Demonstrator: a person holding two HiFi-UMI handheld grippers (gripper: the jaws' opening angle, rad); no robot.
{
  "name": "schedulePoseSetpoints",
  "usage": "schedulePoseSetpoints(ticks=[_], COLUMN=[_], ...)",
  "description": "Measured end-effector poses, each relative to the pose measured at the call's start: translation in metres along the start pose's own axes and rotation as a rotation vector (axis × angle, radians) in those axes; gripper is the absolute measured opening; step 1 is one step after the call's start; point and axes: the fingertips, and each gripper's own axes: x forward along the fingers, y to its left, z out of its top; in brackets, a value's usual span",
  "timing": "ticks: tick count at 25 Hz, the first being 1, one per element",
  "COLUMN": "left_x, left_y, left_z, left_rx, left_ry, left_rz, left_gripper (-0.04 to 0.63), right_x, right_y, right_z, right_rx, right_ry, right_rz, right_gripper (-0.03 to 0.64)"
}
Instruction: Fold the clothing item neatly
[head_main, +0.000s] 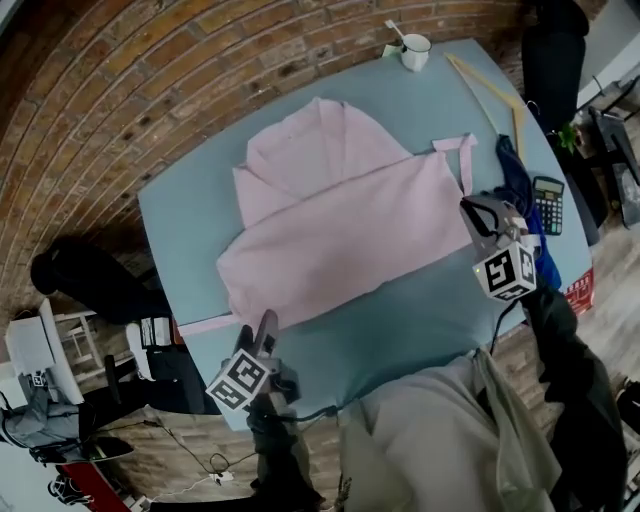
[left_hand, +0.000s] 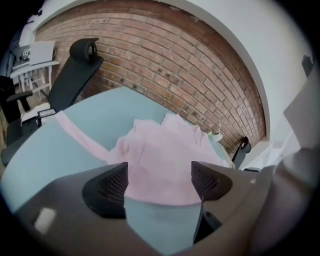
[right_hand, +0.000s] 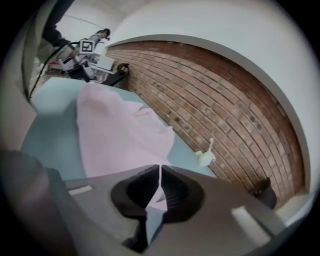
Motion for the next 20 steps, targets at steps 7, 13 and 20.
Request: schedulePoseSetpoints(ticks=[7, 13, 20], left_x=[0.022, 0.028, 0.019], left_y=[0.018, 0.028, 0.007], left_z=[-0.066, -0.063, -0.079], left_rx=[-0.174, -0.218, -0.170], left_ry=[0.105, 0.071, 0.124], left_rz=[-0.001, 0.076, -0.039], left_gripper=[0.407, 0.371, 0.351], right_x=[-0.027, -0.009, -0.007], right_y=[0.122, 0.138, 0.158], right_z=[-0.026, -0.032, -0.033], right_rx=[-0.365, -0.370, -0.313], right_ry=[0.090, 0.083, 0.108], right_rz=[0.253, 0.305, 0.426], right_gripper=[0.006, 0.031, 0.139])
